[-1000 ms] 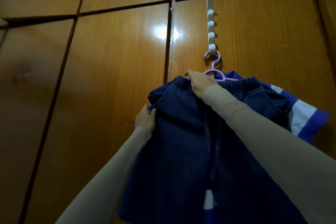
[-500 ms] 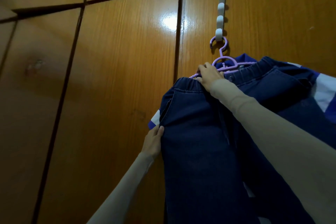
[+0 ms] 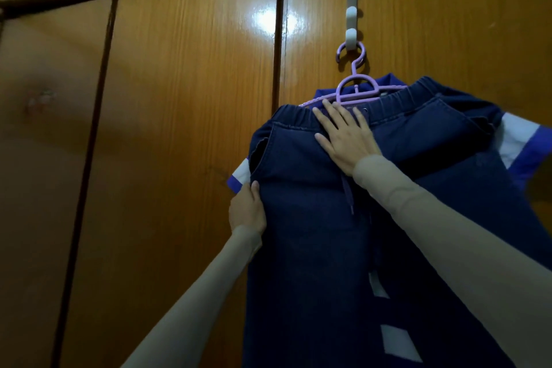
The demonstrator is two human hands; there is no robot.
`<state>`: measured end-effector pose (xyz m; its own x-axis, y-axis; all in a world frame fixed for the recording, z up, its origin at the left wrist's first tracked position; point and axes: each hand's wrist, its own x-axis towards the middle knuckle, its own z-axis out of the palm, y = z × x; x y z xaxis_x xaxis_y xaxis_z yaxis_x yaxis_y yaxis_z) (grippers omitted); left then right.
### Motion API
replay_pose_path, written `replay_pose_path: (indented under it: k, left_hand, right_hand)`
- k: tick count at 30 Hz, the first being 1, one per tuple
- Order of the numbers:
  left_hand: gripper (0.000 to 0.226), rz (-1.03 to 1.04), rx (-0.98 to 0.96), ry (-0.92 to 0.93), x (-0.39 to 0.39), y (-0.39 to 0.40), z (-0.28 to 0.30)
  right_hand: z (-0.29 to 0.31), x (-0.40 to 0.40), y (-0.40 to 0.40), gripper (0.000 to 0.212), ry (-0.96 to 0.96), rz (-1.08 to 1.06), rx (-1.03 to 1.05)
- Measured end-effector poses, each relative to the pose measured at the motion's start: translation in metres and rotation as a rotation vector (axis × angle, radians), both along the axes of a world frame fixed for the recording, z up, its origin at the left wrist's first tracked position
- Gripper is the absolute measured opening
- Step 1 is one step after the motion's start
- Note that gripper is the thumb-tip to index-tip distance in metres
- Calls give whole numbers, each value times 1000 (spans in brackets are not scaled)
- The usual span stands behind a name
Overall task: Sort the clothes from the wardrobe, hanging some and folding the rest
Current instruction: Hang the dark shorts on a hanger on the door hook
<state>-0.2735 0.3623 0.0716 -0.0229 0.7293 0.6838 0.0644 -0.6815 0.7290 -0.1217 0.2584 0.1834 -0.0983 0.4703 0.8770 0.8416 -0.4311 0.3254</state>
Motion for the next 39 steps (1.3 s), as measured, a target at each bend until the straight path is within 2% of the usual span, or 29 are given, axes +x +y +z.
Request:
replay_pose_path:
  k: [3, 5, 7, 13, 19, 21, 23, 26, 29, 33, 35, 39]
  left_hand:
    - [27, 194, -33, -12, 12, -13, 7]
    - [38, 327, 3, 0, 23, -27, 12]
    - [51, 386, 109, -8, 34, -44, 19]
    - [58, 372, 394, 239, 84, -97, 47]
    - [50, 338, 660, 561, 130, -139, 90]
    - [50, 385, 726, 631, 142, -150, 111]
    - [53, 428, 782, 684, 151, -159, 131]
    - [57, 436, 780, 748, 161, -168, 155]
    - [54, 400, 690, 809, 170, -172, 163]
    - [34, 346, 658, 763, 172, -169, 160]
    - [30, 293, 630, 717, 172, -168, 158]
    - [26, 273, 590, 695, 175, -171, 157]
  right_hand:
    - [-12, 9, -17, 63, -23, 62, 33]
    - [-18, 17, -35, 65, -9, 148, 115]
    - [-24, 30, -53, 58, 41, 206, 218]
    - [-42, 93, -114, 48, 268, 202, 444]
    - [-63, 125, -152, 45, 568, 319, 475]
    - [-62, 131, -158, 40, 785, 430, 413]
    - [-60, 133, -161, 44, 962, 479, 244]
    - [-56, 140, -158, 26, 861, 366, 139]
    - [-57, 144, -162, 22, 830, 394, 119]
    - [-65, 154, -169, 42, 961, 560, 28]
    - [-69, 158, -170, 41, 1020, 646, -28]
    - [-81, 160, -175, 12, 1061, 766, -128]
